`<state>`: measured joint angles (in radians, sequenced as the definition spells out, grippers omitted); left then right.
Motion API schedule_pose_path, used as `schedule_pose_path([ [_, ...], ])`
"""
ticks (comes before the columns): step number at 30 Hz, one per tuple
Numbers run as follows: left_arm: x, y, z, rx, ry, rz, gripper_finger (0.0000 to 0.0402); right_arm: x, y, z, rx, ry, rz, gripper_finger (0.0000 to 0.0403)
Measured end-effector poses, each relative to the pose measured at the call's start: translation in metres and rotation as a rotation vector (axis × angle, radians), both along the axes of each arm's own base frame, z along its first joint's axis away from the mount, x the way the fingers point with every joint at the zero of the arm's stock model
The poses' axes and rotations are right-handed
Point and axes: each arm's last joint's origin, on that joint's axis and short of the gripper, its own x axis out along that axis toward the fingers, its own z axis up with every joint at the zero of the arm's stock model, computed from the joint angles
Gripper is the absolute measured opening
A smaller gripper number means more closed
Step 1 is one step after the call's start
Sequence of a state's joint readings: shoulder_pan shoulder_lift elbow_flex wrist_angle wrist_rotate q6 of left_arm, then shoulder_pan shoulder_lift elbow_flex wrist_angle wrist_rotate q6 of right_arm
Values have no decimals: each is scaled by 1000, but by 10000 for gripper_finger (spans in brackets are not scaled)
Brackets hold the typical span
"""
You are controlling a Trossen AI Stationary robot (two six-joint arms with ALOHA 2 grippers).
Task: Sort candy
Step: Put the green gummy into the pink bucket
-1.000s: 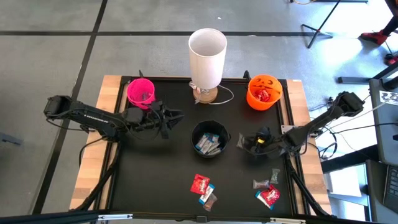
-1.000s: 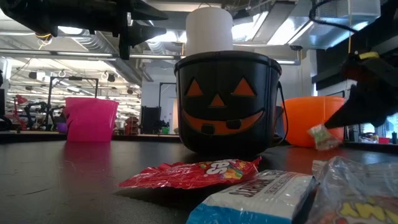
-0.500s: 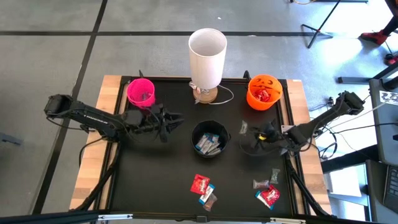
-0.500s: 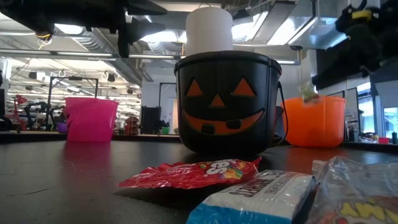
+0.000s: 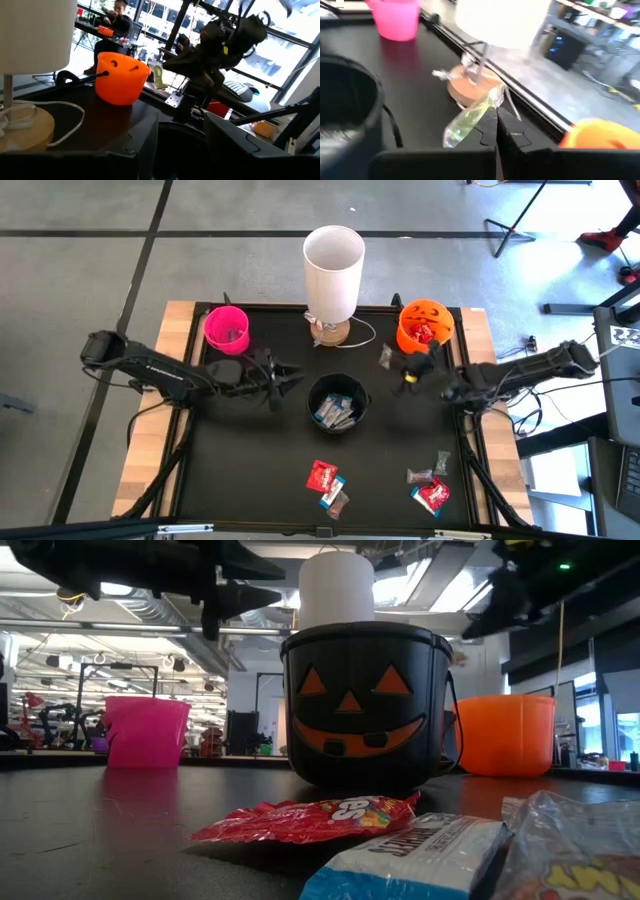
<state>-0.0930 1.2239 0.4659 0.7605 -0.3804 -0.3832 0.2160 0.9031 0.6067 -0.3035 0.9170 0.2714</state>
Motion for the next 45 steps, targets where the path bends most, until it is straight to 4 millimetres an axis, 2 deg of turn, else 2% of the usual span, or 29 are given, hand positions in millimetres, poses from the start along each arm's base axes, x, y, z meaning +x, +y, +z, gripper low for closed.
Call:
schedule_pose_path([
  [4,6,7,5,1,-7,-14,151,13,-24,14,18,-91,97,0],
  [10,10,24,13,-9,-29,-33,155,22,-53,34,20,-297,234,0],
  [18,22,47,21,-73,-49,-4,207,48,-74,37,7,-427,379,0],
  [25,43,57,27,-97,-59,-48,223,91,-81,48,-2,-388,469,0],
  [31,48,67,36,-93,-80,-41,224,119,-85,51,18,-365,528,0],
  [38,45,80,29,-132,-22,10,224,127,-86,48,27,-356,548,0],
  [45,45,82,29,-130,-25,16,224,127,-86,51,26,-393,567,0],
])
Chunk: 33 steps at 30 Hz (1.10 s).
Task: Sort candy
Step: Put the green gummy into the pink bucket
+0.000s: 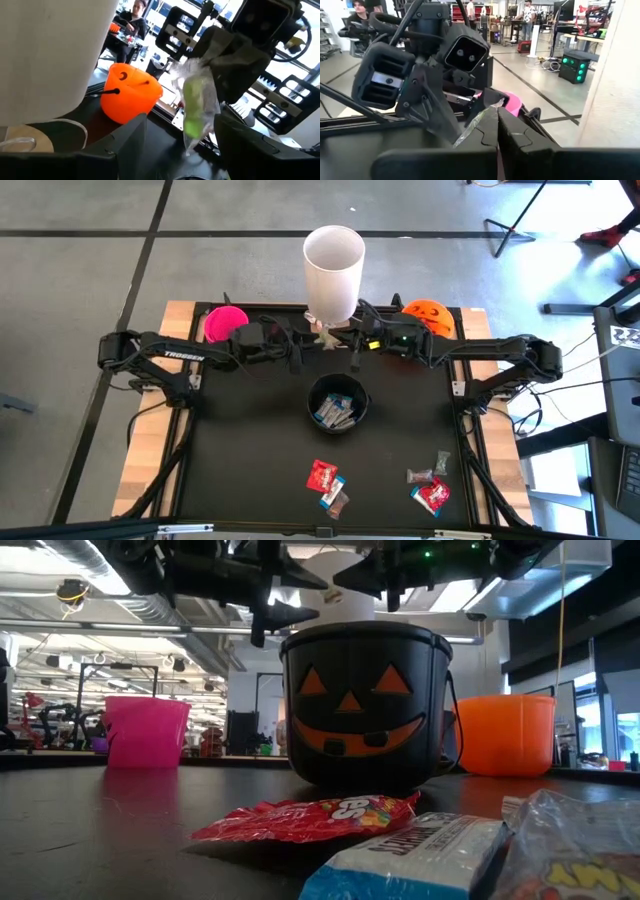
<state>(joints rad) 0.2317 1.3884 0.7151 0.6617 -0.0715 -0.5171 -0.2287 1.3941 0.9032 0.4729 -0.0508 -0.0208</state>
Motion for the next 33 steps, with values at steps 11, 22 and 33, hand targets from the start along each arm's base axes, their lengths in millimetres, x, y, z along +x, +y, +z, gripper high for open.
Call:
schedule_pose_path([
  [11,1,-2,0,4,-4,-39,224,3,0,1,12,-41,10,0],
  [22,0,-2,-7,-14,68,-41,224,-1,-4,-21,0,205,-78,0],
  [33,-9,-2,-39,-81,403,42,224,-27,2,-13,1,341,-77,0],
])
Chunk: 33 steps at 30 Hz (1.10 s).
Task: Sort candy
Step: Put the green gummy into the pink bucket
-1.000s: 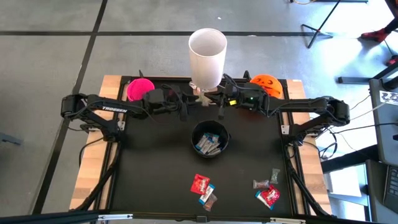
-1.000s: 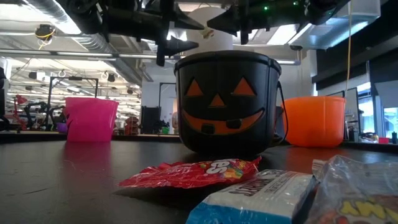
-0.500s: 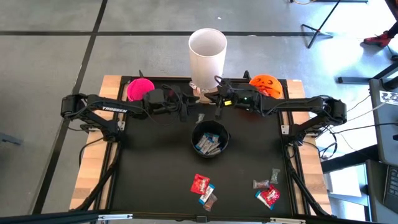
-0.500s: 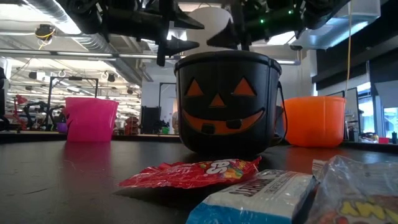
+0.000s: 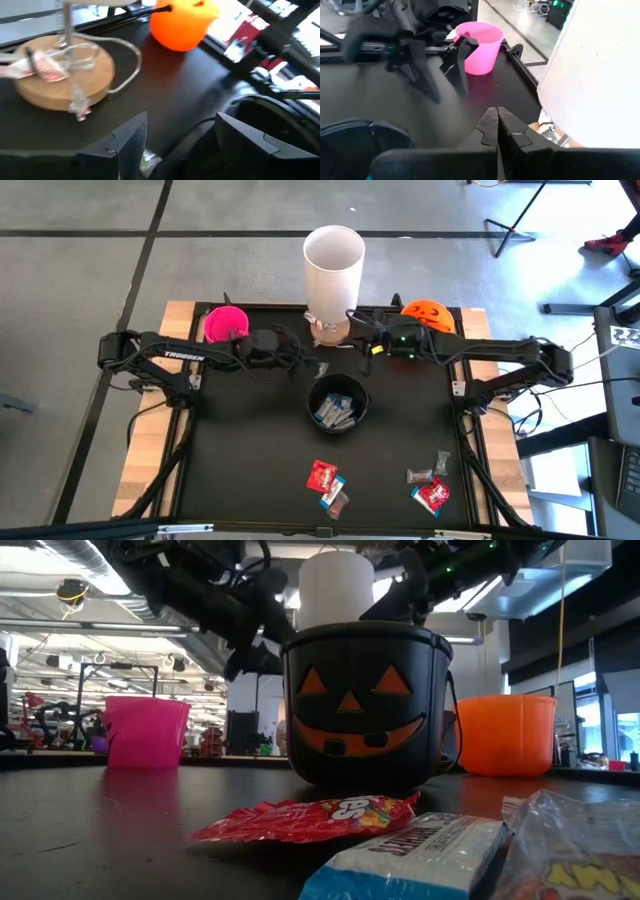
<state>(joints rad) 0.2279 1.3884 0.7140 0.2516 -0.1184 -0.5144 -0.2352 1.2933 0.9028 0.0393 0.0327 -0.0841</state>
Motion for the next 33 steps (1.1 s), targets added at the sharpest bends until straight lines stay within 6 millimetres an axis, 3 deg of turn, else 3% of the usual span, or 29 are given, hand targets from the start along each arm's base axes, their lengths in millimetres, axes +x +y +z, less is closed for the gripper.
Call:
schedule_pose_path([
  [9,-1,-3,-3,21,41,44,224,-6,11,1,17,46,30,0],
  [24,4,-34,-3,53,51,-7,224,-1,69,-1,-75,78,120,0],
  [33,6,-46,-4,64,55,-30,224,-2,78,-3,-47,97,142,0],
])
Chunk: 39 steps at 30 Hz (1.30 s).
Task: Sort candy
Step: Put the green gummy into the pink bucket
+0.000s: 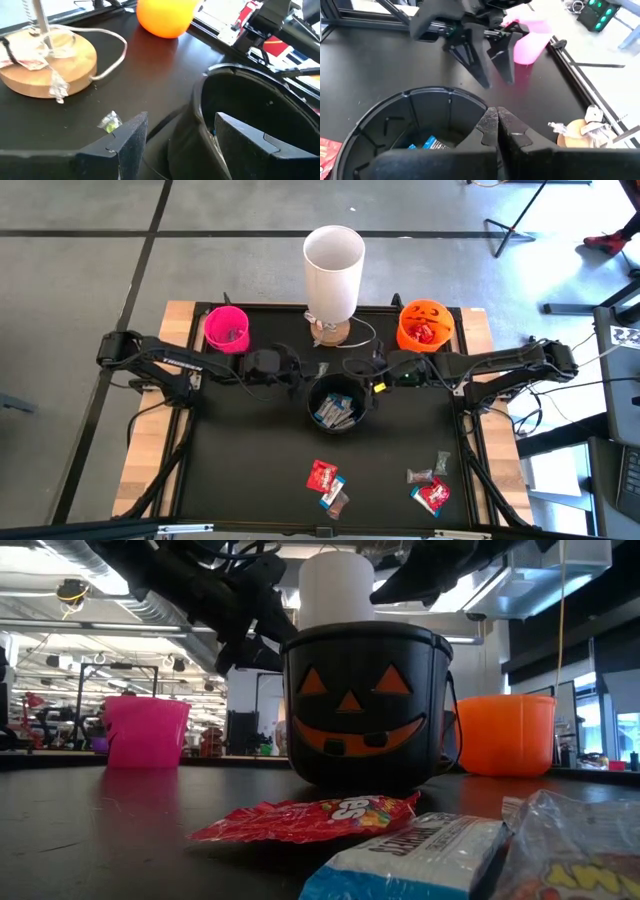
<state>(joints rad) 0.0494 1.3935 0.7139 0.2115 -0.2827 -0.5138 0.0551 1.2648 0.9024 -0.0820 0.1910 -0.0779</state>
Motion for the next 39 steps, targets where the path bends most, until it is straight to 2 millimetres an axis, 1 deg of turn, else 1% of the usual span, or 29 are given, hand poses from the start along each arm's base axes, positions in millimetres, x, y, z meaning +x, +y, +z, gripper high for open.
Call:
schedule_pose_path([
  [4,4,-7,-7,2,25,-17,224,-4,4,1,15,12,3,0],
  [7,8,-11,-17,-1,51,-25,224,-9,10,2,13,24,13,0],
  [12,15,-15,-27,-4,55,-36,224,-14,19,8,-10,-2,-2,0],
  [16,17,-19,-28,-10,36,-74,224,-15,20,6,-11,16,-21,0],
  [20,20,-25,-23,-24,-18,-128,224,-16,19,5,-12,36,-36,0],
  [26,20,-32,-23,-28,-24,-162,224,-17,19,5,-15,36,-43,0],
  [29,21,-34,-19,-9,-53,-187,224,-16,19,5,-15,34,-43,0],
  [32,20,-34,-12,14,-88,-222,224,-18,19,6,-16,36,-44,0],
  [36,13,-33,10,99,-146,-250,224,-20,18,8,-18,30,-51,0],
  [39,5,-29,23,199,-138,-233,224,-20,18,8,-17,25,-62,0],
])
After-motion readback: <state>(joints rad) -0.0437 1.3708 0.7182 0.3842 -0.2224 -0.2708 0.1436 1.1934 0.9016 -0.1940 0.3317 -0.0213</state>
